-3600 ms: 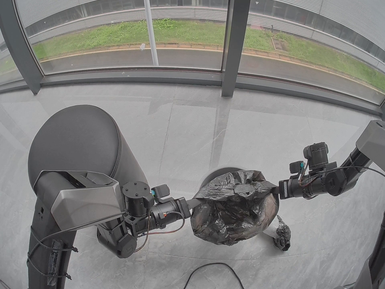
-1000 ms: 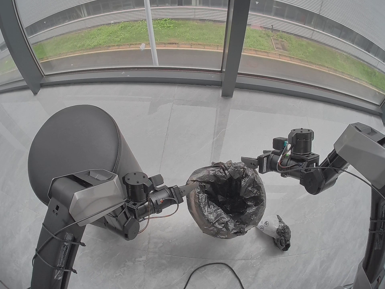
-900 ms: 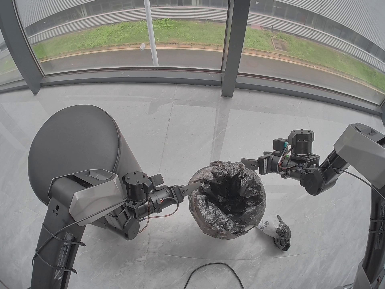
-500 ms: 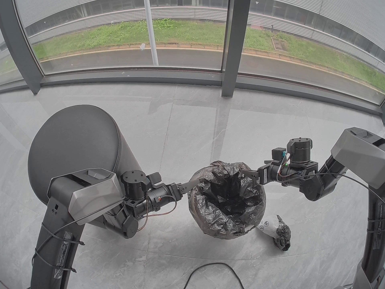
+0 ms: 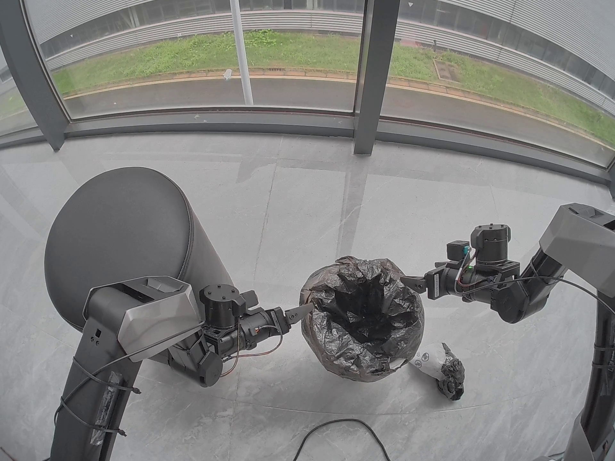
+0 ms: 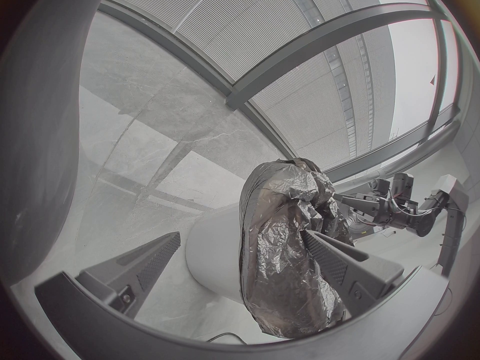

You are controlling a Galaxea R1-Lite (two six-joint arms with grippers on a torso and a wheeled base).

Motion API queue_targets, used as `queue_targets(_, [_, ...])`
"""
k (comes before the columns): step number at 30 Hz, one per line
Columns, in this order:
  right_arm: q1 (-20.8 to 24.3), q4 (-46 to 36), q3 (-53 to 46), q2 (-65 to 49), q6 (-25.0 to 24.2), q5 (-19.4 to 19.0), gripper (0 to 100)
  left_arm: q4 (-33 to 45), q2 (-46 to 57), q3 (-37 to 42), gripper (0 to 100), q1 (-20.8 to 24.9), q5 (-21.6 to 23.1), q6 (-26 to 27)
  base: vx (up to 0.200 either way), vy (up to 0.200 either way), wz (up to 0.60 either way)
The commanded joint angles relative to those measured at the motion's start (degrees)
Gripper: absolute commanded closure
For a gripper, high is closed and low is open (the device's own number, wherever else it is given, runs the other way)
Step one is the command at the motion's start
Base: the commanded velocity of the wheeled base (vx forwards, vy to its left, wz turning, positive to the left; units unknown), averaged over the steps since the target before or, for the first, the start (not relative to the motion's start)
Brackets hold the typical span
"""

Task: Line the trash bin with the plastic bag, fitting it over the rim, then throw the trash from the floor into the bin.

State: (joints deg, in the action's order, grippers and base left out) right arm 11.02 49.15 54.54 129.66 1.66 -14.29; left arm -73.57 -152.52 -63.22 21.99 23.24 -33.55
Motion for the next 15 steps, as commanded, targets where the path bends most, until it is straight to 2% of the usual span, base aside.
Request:
queue_targets(1, [-0.03,0.59,-3.12,-3.18,-0.08,-0.13,0,0.53,-1.47,-0.94,0,-0.37,-1.35,0.06,0.0,0.0,0.0])
queue_targets(7, [-0.03,5.52,-6.9,-3.71,-0.25,-0.3,0,-0.43,-1.03,-1.73,0,-1.34,-1.61,0.06,0.0,0.0,0.0])
queue_targets(15, [-0.03,6.13,-8.31,-3.18,-0.25,-0.39,0,-2.19,1.26,-2.52,0,-0.55,-1.0,-0.03,0.0,0.0,0.0])
